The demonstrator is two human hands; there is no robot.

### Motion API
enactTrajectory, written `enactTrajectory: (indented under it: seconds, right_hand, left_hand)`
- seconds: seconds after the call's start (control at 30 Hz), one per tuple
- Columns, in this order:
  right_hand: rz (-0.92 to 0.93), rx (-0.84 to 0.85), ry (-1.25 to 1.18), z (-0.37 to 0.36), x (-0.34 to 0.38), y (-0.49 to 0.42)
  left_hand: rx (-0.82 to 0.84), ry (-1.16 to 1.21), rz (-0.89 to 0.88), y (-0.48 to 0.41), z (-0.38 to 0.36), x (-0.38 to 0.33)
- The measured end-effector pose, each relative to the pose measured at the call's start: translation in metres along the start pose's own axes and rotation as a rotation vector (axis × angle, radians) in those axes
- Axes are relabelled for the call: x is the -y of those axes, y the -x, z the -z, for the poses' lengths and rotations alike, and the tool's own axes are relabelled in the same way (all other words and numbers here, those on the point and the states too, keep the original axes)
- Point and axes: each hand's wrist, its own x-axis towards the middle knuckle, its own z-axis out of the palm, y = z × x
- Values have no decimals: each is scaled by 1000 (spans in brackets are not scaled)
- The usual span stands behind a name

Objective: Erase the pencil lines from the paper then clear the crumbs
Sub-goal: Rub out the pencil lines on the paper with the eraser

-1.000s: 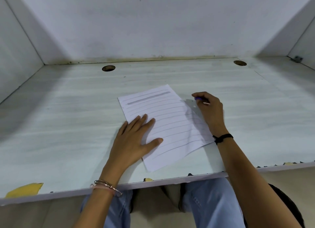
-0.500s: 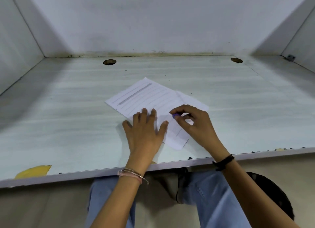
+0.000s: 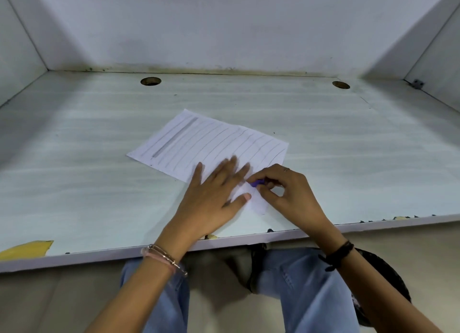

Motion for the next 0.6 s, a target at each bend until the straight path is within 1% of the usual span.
enactTrajectory:
  seconds: [0.07, 0.13, 0.23, 0.3, 0.37, 0.5, 0.53, 0.6]
  right_hand:
    - [-46, 6, -38, 4, 0, -4]
    - [-96, 35, -79, 8, 1, -7]
    - [-118, 91, -16, 10, 0, -9]
    - [-106, 81, 43, 8, 0, -10]
    - [-70, 76, 46, 7, 0, -8]
    - [25, 218, 48, 9, 6, 4]
    - [29, 224, 57, 10, 5, 2]
    - [4, 145, 76, 11, 0, -8]
  left_hand:
    - [88, -4, 0, -1, 0, 2]
    - [74, -28, 13, 0, -2, 1]
    - [39, -32, 29, 0, -5, 0]
    - [26, -19, 37, 0, -6, -1]
    - [20, -9, 48, -1, -7, -1]
    - [33, -11, 49, -1, -8, -1]
    - [36, -20, 44, -1, -8, -1]
    - [38, -24, 46, -1, -7, -1]
